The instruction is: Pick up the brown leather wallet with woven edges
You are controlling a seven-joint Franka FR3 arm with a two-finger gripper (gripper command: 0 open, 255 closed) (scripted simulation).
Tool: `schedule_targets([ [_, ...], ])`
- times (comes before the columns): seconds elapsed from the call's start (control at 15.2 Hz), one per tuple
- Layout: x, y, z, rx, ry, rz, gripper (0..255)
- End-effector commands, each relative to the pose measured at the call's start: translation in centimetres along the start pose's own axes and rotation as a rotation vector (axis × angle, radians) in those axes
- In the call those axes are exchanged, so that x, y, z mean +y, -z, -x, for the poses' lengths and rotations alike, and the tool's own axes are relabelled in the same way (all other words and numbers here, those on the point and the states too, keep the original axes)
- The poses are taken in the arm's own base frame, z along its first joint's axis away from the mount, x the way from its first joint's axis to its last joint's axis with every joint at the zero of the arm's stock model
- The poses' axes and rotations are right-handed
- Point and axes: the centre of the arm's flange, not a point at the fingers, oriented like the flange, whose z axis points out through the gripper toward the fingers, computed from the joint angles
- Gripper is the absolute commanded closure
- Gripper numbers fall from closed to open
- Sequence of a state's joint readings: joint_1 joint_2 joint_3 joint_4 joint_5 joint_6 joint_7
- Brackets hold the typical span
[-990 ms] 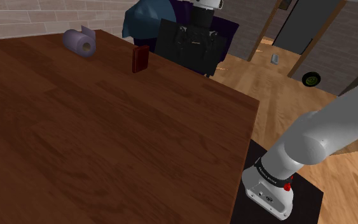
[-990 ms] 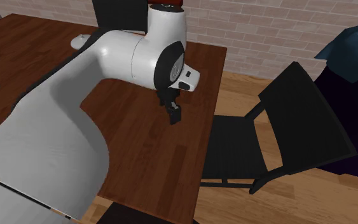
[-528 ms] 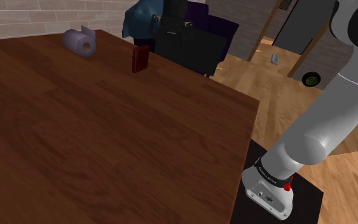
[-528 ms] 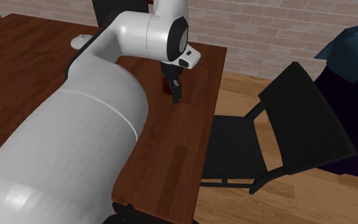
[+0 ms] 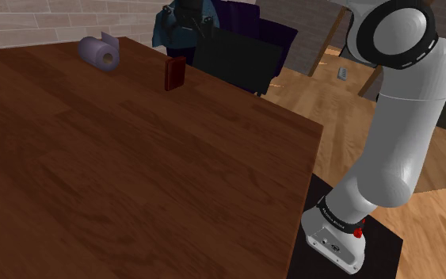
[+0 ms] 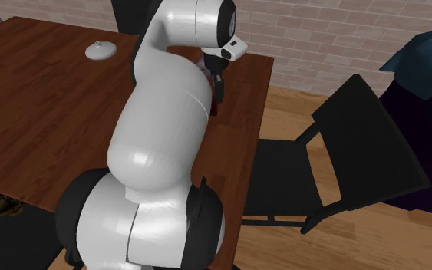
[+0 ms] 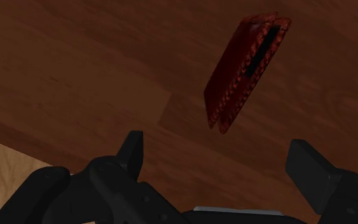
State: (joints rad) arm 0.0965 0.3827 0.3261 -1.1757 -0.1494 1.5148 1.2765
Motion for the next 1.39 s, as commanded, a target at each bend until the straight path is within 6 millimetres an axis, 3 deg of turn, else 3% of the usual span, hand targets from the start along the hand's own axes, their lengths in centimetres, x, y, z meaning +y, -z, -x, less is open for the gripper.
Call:
schedule_targets([
  [0.0,-0.5,-0.7,-0.2,0.003,-0.012,0.000,0],
  [0.46,-0.6,-3.7,-0.2,0.003,-0.012,0.000,0],
  [0.53,-0.6,-3.7,-0.2,0.003,-0.012,0.000,255],
  [1.12,-0.6,-3.7,-0.2,0.003,-0.012,0.000,255],
  [1.32,-0.5,-2.1,-0.2,0.003,-0.012,0.000,255],
])
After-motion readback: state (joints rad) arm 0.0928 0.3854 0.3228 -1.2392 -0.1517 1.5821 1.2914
